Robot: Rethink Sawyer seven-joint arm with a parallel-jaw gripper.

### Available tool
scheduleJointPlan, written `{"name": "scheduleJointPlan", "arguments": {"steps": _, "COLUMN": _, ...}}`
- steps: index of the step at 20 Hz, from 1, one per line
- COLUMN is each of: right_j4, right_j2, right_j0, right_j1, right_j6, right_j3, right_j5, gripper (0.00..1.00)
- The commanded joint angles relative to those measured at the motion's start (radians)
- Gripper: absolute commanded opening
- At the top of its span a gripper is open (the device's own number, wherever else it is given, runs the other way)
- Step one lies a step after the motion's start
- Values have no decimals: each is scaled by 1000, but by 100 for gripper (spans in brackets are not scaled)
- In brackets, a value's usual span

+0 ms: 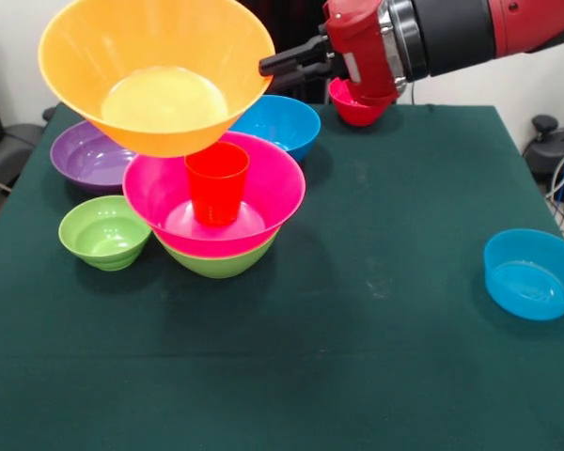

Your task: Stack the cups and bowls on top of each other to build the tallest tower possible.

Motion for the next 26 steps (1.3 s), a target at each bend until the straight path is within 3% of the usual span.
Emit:
{"name": "scheduleJointPlan", "arguments": {"steps": 1, "right_j4": 21, "right_j2": 111, "right_j0": 31, "right_j1": 3, "right_j6": 184, "right_j3": 95, "right_j5": -61, "gripper": 0}}
{"name": "scheduleJointPlan", "arguments": {"steps": 26, "right_j4": 27, "right_j2": 90, "right_j0": 53, "right_j1": 1, "right_j6": 270, "right_j3": 219, "right_j5": -188, "gripper": 0}}
